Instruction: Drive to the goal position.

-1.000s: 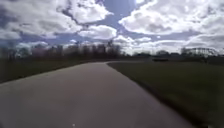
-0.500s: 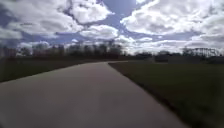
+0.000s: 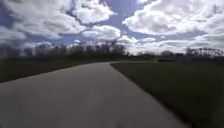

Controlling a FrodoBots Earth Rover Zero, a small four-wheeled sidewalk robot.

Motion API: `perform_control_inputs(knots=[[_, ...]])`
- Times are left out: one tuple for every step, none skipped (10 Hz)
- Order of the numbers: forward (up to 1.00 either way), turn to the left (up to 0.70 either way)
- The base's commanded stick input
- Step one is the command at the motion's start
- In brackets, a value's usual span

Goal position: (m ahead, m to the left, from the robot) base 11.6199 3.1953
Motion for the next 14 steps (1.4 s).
perform_control_inputs(knots=[[1.00,0.00],[1.00,0.00],[1.00,0.00],[1.00,0.00],[1.00,0.00],[1.00,0.00],[1.00,0.00],[1.00,0.00],[1.00,0.00],[1.00,0.00],[1.00,0.00],[1.00,0.00],[1.00,0.00],[1.00,0.00]])
